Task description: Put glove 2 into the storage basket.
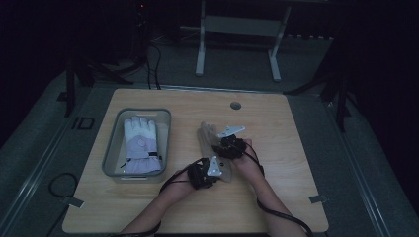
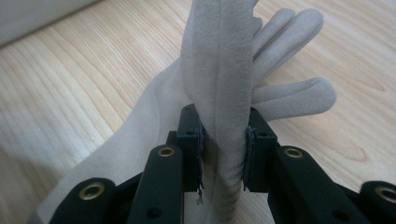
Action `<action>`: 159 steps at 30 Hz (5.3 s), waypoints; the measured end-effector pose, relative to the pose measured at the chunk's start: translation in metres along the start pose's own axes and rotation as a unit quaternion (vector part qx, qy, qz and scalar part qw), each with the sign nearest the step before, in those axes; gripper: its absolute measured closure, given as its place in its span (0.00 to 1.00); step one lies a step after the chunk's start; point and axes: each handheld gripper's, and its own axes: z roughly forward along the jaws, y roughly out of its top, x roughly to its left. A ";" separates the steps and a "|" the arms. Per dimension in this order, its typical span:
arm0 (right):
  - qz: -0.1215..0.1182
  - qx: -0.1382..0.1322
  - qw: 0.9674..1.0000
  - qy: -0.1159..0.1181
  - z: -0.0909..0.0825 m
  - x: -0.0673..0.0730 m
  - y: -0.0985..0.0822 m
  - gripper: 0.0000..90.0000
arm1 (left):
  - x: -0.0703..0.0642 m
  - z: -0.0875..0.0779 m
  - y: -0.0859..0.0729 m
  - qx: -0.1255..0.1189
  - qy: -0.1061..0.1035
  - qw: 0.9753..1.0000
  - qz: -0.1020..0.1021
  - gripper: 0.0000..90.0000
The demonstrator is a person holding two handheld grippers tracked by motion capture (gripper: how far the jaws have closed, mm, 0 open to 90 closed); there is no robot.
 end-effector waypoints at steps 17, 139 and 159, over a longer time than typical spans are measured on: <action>0.003 -0.034 0.999 0.018 -0.027 0.011 0.038 0.81 | 0.013 -0.056 0.004 -0.009 0.001 1.000 -0.001 0.89; -0.029 -0.044 0.994 0.090 0.012 0.077 0.117 0.16 | 0.049 -0.162 -0.071 -0.079 0.043 0.984 -0.157 0.14; -0.026 -0.037 0.996 0.074 -0.010 0.045 0.047 0.16 | 0.013 -0.114 -0.053 -0.091 -0.035 0.990 -0.100 0.15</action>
